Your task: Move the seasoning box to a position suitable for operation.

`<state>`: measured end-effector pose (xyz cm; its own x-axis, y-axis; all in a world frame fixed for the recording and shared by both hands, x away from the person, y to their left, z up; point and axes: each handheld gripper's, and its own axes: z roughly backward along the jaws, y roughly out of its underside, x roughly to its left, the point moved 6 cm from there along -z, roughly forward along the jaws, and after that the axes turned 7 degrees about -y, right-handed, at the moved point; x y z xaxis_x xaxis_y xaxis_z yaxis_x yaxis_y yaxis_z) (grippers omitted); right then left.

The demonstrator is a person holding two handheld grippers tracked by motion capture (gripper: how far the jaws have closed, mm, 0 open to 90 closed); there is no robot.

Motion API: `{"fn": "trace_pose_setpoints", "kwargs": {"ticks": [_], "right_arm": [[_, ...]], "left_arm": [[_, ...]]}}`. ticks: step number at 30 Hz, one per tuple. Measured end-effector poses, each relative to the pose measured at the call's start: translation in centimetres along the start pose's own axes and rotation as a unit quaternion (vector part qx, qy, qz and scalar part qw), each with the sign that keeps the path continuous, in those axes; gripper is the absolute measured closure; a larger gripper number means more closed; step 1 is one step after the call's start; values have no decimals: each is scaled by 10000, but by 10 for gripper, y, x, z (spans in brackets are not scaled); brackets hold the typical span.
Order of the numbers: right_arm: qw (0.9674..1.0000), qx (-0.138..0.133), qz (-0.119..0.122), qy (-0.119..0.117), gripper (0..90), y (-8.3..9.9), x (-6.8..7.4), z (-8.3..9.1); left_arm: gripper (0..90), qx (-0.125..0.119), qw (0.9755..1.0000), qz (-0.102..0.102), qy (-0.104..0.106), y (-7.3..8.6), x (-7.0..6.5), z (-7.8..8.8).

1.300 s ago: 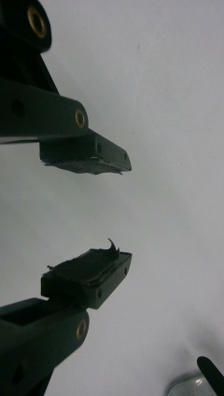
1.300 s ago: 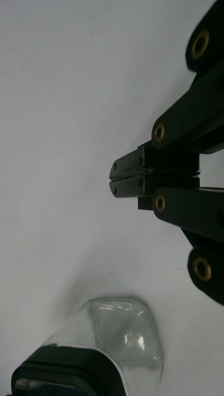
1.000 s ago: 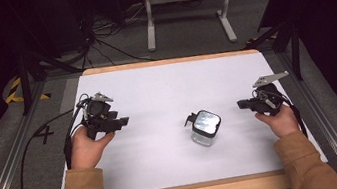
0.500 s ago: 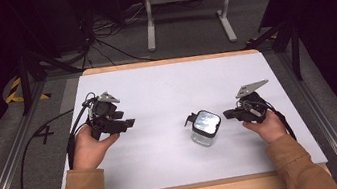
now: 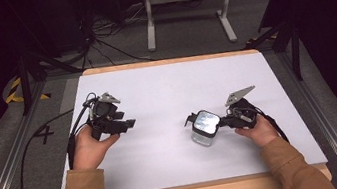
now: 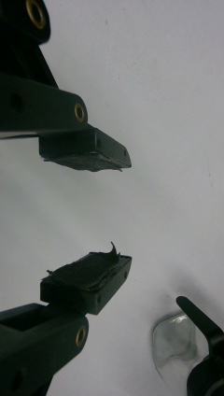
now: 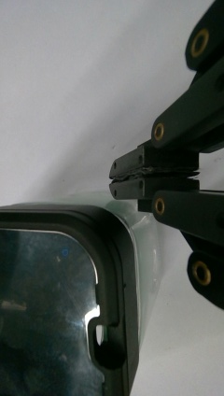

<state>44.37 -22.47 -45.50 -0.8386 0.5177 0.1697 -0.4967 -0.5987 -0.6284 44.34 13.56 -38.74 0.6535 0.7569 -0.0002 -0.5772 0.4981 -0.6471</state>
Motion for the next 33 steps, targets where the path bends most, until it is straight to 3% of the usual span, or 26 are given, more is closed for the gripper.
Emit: {"fn": "trace_pose_setpoints", "kwargs": {"ticks": [11,21,28,33], "right_arm": [[9997,203,15,-97,892,3,4,-4],[9981,540,190,-215,892,10,20,-11],[9972,647,214,-311,893,15,31,-12],[9964,715,255,-387,893,16,40,-14]], "left_arm": [[474,14,10000,-27,20,-1,-1,-2],[473,-2,9998,-126,133,-9,-6,-8],[472,11,9994,-251,247,-18,-12,-15],[440,105,9991,-228,342,-23,-15,-21]]}}
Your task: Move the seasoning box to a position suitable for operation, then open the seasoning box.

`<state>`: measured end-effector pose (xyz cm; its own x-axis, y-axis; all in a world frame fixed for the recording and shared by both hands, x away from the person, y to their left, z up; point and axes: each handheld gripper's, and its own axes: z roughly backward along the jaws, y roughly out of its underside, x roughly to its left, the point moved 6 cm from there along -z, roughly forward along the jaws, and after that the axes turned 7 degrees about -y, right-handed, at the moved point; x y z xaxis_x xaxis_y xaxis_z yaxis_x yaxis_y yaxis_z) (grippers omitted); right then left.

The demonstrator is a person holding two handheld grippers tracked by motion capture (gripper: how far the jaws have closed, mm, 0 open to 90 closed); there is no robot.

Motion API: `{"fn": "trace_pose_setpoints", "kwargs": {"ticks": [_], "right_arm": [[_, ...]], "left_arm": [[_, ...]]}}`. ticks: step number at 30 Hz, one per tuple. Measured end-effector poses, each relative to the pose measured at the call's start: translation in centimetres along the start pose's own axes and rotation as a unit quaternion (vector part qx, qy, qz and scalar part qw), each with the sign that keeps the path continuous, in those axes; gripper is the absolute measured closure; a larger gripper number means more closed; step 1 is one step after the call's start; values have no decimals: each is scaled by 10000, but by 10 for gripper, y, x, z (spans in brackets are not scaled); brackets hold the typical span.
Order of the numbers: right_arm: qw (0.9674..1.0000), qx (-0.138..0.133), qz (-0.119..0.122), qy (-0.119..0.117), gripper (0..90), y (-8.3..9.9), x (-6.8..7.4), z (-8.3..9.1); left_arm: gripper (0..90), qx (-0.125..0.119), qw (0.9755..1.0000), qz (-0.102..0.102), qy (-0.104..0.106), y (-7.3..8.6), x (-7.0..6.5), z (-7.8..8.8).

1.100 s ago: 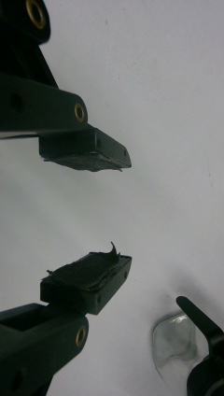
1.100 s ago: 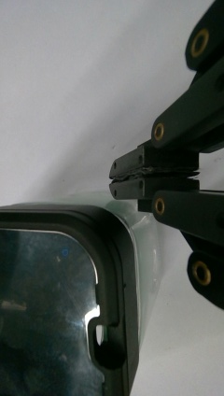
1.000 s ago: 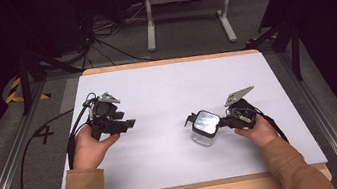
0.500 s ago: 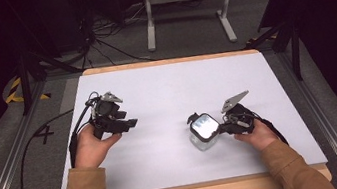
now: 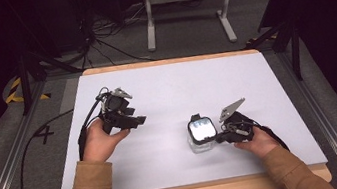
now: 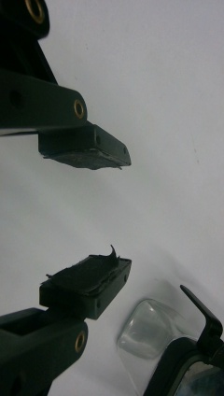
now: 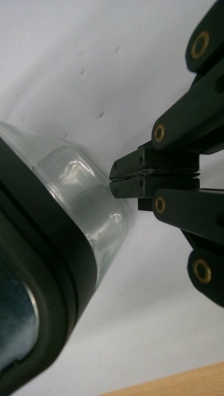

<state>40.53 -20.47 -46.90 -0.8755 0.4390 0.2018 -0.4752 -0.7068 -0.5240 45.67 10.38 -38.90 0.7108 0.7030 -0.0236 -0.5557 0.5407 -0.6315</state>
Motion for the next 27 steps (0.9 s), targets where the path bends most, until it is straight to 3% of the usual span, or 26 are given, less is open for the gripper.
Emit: {"fn": "trace_pose_setpoints", "kwargs": {"ticks": [4,11,13,18,19,20,21,22,27], "right_arm": [[10000,45,39,-7,892,-1,5,-2],[10000,87,32,15,892,1,7,-4],[9999,75,77,45,892,2,9,-3],[9984,-464,-4,313,892,-1,5,21],[9984,-464,-4,313,892,-1,5,21],[9963,-731,-93,439,892,1,2,31],[9955,-796,-113,492,892,2,1,34],[9947,-857,-177,539,892,4,0,38],[9922,-1020,-291,650,892,12,-2,47]], "left_arm": [[427,159,9996,149,192,-2,-2,-5],[467,121,9993,65,359,-9,-9,-9],[484,66,9984,124,547,-13,-12,-10],[534,-388,9969,116,673,-29,-25,-9],[545,-388,9969,116,673,-29,-25,-9],[575,-413,9959,242,765,-35,-29,-9],[602,-413,9959,242,765,-35,-29,-9],[611,-347,9941,404,946,-41,-35,-11],[636,-454,9933,111,1061,-53,-52,-16]]}}
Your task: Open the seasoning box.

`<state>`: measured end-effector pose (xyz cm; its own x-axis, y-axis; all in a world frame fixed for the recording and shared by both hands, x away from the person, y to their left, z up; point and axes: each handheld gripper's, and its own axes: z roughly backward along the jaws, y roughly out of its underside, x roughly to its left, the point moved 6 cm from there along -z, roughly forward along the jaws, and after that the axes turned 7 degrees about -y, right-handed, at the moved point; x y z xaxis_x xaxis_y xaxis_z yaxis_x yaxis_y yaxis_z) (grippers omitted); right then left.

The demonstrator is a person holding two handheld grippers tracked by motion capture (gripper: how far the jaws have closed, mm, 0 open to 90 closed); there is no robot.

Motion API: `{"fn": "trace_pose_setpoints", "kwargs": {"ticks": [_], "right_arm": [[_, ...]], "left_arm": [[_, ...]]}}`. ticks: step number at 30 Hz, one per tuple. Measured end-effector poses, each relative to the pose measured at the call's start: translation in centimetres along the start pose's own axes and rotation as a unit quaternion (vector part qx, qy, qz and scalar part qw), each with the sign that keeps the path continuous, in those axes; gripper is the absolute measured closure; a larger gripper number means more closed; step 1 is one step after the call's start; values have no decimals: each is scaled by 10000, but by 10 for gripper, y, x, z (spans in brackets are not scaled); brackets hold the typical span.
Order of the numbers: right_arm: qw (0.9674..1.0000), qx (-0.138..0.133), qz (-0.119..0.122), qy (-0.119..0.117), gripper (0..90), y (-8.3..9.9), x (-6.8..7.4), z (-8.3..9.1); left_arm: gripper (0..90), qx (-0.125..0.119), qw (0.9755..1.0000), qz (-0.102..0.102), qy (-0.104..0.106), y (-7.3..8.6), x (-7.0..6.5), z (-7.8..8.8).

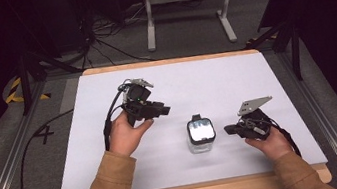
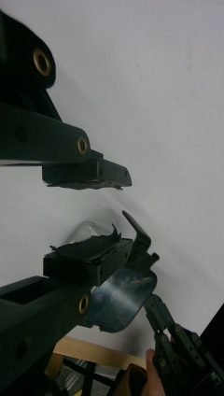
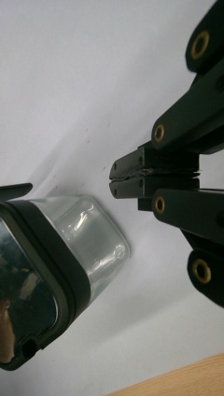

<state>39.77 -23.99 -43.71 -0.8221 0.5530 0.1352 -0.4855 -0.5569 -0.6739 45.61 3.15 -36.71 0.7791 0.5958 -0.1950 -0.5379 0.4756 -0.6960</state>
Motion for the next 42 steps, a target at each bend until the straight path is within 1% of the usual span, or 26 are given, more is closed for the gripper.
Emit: {"fn": "trace_pose_setpoints", "kwargs": {"ticks": [1,2,3,5,7,8,9,10,12,13,14,15,17,18,22,23,25,26,27,29,31,34,37,40,41,42], "right_arm": [[10000,-22,-20,20,892,1,-1,1],[10000,-11,-24,42,891,2,-1,2],[10000,-14,-49,40,891,3,0,2],[10000,-17,-29,55,891,4,0,2],[10000,6,-46,61,891,5,1,2],[10000,5,-35,70,891,5,1,2],[10000,7,-22,70,891,6,2,1],[10000,7,-38,56,891,6,2,1],[10000,21,-30,71,890,8,3,2],[10000,1,-44,62,891,9,5,2],[10000,1,-44,62,891,9,5,2],[10000,-5,-5,63,891,9,6,3],[10000,-7,-1,73,891,11,8,4],[10000,-8,-14,67,891,11,8,4],[9999,-15,-66,91,891,15,8,5],[9999,-2,-63,94,891,16,8,6],[9999,-6,-69,94,891,17,9,6],[9999,-9,-84,84,891,17,9,7],[9999,-6,-76,90,891,17,9,7],[9999,-13,-81,85,891,17,9,7],[9999,-7,-74,77,891,17,8,6],[10000,14,-71,62,890,17,9,4],[10000,-5,-59,61,890,16,10,5],[10000,-32,-76,15,890,15,11,5],[10000,-41,-66,15,890,15,11,5],[10000,-41,-56,6,890,14,12,5]], "left_arm": [[636,2,9999,-97,75,-2,-5,-4],[636,-6,9995,-222,206,-4,-10,-8],[634,-29,9991,-284,307,-5,-14,-11],[647,-73,9989,-303,353,-8,-18,-17],[663,-113,9986,-374,354,-10,-22,-23],[669,-119,9983,-455,349,-11,-25,-27],[682,-126,9982,-498,314,-12,-27,-29],[714,-132,9983,-526,190,-14,-28,-32],[773,-112,9985,-529,-2,-15,-29,-38],[791,-96,9986,-520,-46,-15,-28,-40],[791,-101,9987,-484,-80,-16,-28,-43],[804,-113,9989,-464,-30,-17,-27,-45],[804,-113,9991,-374,175,-18,-28,-50],[796,-67,9990,-340,279,-18,-29,-53],[750,43,9987,-249,446,-18,-30,-67],[738,73,9986,-190,495,-18,-30,-68],[741,63,9986,-178,497,-17,-28,-71],[749,74,9985,-131,520,-17,-28,-71],[760,71,9983,-132,560,-17,-28,-72],[770,80,9984,-160,545,-17,-29,-74],[787,104,9981,-183,576,-16,-30,-75],[794,110,9982,-164,575,-16,-31,-78],[800,83,9978,-159,632,-16,-31,-78],[828,72,9975,-155,683,-17,-32,-79],[836,92,9971,-178,729,-16,-32,-79],[856,83,9973,-198,704,-17,-33,-79]]}}
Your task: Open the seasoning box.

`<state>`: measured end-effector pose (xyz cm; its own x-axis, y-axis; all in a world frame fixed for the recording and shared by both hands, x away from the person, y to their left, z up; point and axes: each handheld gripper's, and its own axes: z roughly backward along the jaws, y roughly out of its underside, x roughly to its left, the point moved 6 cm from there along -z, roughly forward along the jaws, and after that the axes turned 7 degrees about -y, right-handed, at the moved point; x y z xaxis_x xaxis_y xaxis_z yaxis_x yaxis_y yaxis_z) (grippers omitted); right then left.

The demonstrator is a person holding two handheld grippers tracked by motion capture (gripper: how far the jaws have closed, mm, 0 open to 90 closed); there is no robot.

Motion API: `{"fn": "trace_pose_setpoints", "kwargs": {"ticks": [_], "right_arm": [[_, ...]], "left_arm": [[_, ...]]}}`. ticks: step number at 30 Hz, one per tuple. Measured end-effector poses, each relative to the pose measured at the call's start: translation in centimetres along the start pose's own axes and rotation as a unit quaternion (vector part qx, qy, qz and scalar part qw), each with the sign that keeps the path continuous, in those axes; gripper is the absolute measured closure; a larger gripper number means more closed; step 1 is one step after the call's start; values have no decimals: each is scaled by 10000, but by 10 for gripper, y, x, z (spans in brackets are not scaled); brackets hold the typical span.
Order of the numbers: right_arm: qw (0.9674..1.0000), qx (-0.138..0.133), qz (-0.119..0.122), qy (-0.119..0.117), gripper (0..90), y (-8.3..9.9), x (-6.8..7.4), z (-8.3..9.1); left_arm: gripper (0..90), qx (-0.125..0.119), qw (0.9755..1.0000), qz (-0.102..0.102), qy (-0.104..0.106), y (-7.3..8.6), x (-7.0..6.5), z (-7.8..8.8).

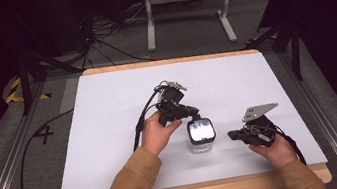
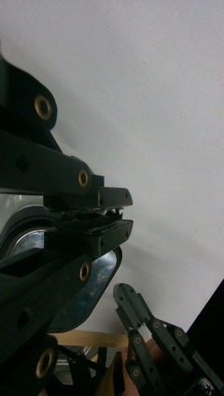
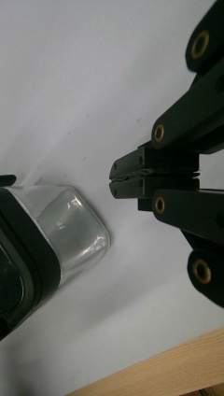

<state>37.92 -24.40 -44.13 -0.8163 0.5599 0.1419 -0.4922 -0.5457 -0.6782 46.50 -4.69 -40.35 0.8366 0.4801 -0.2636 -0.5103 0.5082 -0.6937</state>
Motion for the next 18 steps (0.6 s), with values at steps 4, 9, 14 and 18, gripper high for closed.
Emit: {"fn": "trace_pose_setpoints", "kwargs": {"ticks": [4,9,14,18], "right_arm": [[10000,15,36,-37,890,-2,3,-2],[9999,0,94,-45,890,-4,7,-3],[9999,-6,154,-47,890,-6,10,-3],[9998,-20,204,-62,891,-9,14,-3]], "left_arm": [[858,9,10000,48,35,0,0,0],[862,11,9999,81,84,1,2,0],[864,-6,9999,103,112,1,2,0],[866,-5,9999,101,133,1,3,0]]}}
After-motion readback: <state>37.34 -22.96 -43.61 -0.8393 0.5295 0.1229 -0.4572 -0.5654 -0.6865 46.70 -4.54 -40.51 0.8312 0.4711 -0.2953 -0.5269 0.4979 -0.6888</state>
